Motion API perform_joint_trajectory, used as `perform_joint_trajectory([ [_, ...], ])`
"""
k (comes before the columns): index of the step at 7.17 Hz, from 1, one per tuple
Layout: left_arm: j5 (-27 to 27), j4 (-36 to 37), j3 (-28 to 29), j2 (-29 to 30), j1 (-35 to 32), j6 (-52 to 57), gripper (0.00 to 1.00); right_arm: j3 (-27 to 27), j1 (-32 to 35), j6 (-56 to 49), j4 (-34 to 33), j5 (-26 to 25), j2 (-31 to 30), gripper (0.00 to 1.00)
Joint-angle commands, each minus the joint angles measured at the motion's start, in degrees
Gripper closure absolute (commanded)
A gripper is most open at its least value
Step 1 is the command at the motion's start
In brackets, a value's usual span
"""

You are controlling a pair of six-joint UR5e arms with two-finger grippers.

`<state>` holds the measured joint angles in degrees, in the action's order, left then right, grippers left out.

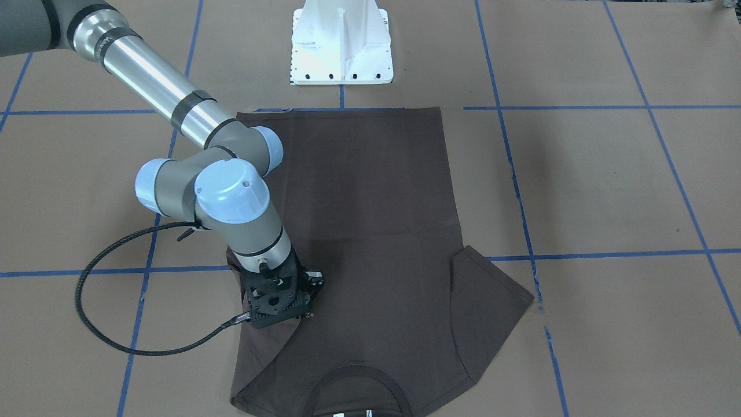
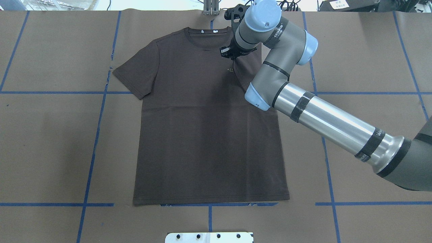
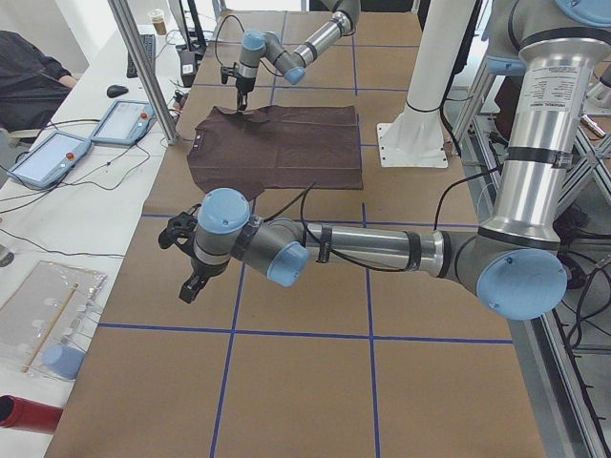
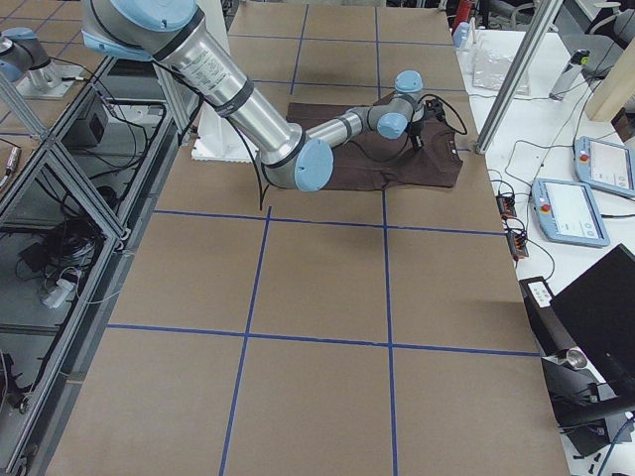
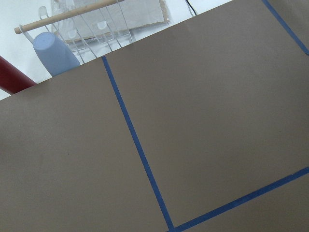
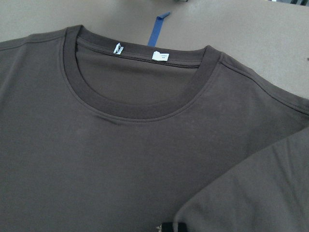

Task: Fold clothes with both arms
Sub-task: 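Grasp the sleeve with the right gripper and fold it inward onto the shirt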

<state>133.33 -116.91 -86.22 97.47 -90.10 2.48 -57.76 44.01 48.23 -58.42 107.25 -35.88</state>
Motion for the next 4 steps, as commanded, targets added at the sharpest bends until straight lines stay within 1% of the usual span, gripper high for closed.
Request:
perform_joint_trajectory([
  [1, 0.0, 0.0, 0.0, 0.0, 0.0, 0.0, 0.0, 0.9, -0.4, 0.0, 0.2, -1.0, 0.2, 0.01],
  [2, 0.0, -0.2, -0.1, 0.3, 0.0, -0.7, 0.0, 0.9, -0.2, 0.3, 0.1, -0.7, 0.0, 0.0],
  [3, -0.3, -0.3, -0.3, 2.4, 2.1, -6.6, 0.0, 0.4, 0.6, 1.8, -0.5, 2.1, -0.1, 0.0],
  [4, -0.8, -0.8, -0.2, 5.1, 6.9, -15.1, 0.0, -1.8, 3.2, 2.1, -5.3, 9.5, -1.0, 0.0],
])
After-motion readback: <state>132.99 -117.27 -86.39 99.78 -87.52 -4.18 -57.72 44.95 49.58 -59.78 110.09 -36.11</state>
